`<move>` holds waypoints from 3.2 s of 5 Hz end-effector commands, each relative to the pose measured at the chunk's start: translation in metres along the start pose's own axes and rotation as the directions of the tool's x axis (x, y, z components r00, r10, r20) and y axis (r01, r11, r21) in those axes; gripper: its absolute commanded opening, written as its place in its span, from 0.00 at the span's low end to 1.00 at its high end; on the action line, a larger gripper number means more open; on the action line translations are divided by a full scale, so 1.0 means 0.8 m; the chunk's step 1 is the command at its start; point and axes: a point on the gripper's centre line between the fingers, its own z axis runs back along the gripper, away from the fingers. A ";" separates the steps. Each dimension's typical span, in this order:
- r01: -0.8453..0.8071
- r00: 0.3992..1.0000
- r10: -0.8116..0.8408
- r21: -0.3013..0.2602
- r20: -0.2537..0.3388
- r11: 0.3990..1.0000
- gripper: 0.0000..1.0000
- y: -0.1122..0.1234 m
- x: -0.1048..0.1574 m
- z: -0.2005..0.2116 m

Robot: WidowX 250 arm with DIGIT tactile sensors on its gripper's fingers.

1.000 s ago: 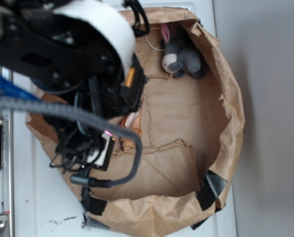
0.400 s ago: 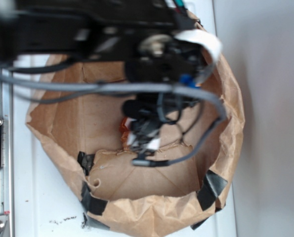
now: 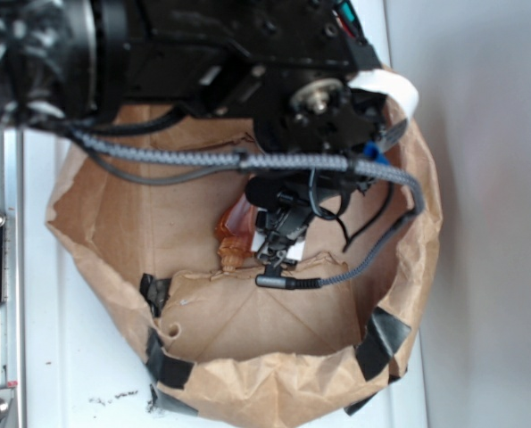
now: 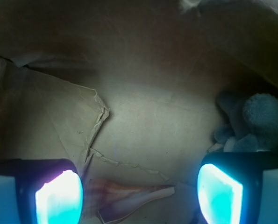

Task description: Grab the gray animal.

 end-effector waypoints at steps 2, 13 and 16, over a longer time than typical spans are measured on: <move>0.016 0.998 -0.017 0.030 0.058 0.999 1.00 0.001 0.020 0.024; -0.133 0.980 0.069 0.353 0.189 0.926 0.00 0.078 0.028 -0.050; -0.116 0.979 0.048 0.351 0.197 0.929 0.00 0.072 0.025 -0.049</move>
